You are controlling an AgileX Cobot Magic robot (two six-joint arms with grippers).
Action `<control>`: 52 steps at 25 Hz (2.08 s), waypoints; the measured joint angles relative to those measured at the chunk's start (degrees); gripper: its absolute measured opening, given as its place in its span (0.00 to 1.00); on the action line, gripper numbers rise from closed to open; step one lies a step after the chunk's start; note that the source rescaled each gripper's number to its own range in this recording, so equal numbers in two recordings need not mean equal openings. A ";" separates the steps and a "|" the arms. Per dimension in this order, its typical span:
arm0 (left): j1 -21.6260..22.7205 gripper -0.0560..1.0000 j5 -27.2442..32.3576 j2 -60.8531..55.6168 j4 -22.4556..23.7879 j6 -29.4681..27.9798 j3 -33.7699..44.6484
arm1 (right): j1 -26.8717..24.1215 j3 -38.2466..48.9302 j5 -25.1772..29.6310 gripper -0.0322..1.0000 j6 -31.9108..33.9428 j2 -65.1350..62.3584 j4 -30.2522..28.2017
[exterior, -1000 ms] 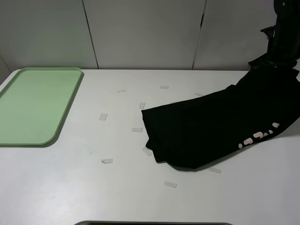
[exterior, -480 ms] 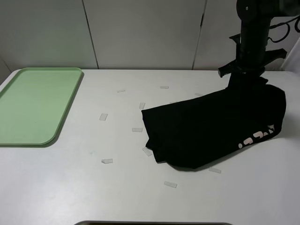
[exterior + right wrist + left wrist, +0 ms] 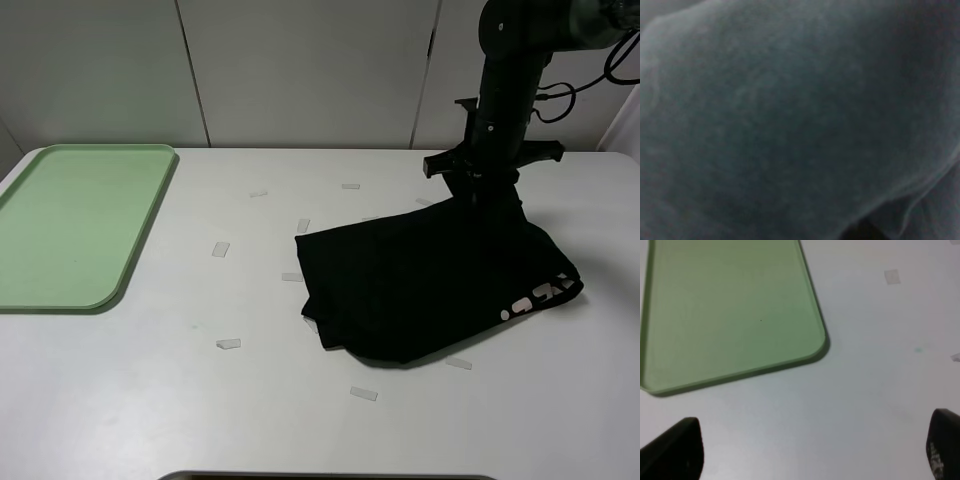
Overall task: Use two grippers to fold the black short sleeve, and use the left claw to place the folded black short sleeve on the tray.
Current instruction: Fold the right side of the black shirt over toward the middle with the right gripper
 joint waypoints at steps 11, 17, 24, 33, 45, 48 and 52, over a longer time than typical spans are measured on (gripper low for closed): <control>0.00 0.88 0.00 0.00 0.65 0.00 0.00 | 1.67 0.04 0.13 0.80 -9.09 0.00 12.51; 0.00 0.88 -0.04 0.00 1.71 0.00 0.00 | 1.67 0.04 0.13 0.99 -10.45 0.00 19.22; 0.00 0.88 -0.04 0.00 1.78 0.00 0.00 | 2.35 -4.14 0.17 1.00 -21.04 0.00 19.48; 0.00 0.88 -0.04 0.00 1.94 0.00 0.00 | 3.49 -12.32 0.17 1.00 -27.01 -0.09 9.63; 0.00 0.88 -0.29 0.00 2.12 0.00 0.00 | -4.25 -10.58 -5.14 1.00 -11.52 -0.22 -15.88; 0.00 0.88 -0.34 0.00 2.12 0.00 0.00 | -5.23 -6.94 -10.72 1.00 -7.26 -0.22 -16.31; 0.00 0.88 -0.34 0.00 2.12 0.00 0.00 | -4.96 -1.19 -18.98 1.00 -5.82 -0.15 -12.90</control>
